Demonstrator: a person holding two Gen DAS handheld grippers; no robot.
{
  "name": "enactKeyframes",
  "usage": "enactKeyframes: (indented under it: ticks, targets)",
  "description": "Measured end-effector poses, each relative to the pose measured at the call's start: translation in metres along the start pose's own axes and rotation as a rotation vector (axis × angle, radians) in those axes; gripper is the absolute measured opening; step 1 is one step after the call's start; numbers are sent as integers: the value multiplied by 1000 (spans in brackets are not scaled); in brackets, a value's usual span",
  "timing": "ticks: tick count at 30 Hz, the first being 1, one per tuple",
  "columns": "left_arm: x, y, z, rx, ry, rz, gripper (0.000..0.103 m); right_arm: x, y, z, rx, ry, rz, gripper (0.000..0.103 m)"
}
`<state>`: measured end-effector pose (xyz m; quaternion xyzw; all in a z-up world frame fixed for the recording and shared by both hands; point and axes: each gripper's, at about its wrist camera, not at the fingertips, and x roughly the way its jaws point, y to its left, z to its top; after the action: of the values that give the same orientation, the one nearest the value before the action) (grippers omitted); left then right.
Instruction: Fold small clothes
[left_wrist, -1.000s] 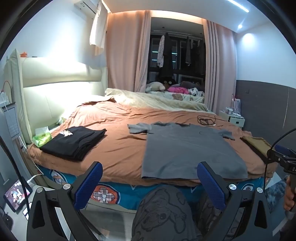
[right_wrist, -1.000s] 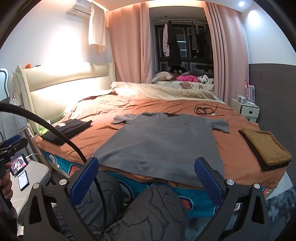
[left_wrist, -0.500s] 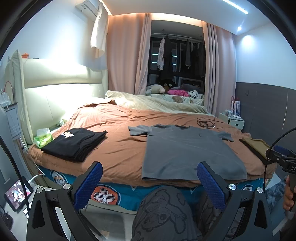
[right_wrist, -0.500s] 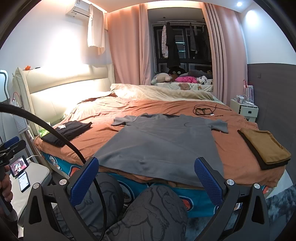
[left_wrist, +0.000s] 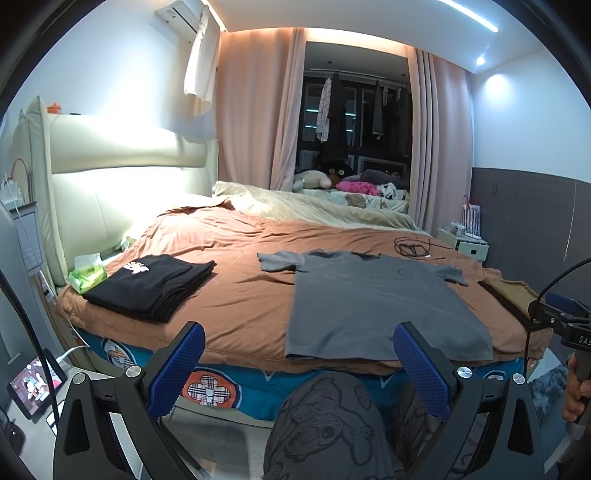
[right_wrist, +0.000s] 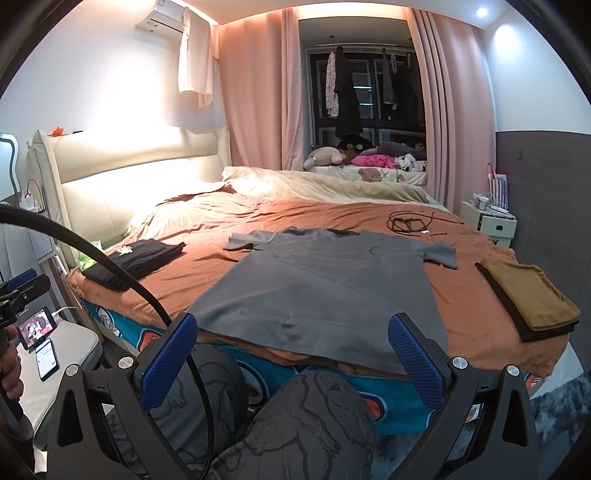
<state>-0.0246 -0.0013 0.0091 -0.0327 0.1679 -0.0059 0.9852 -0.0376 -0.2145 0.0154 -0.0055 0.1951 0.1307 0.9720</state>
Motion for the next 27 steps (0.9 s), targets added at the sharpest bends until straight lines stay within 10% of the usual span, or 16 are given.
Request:
enactKeyframes:
  ticks: [27]
  targets:
    - [6,-7,2,3,-3,-7,102,1,-5,-1,20,8,3,103]
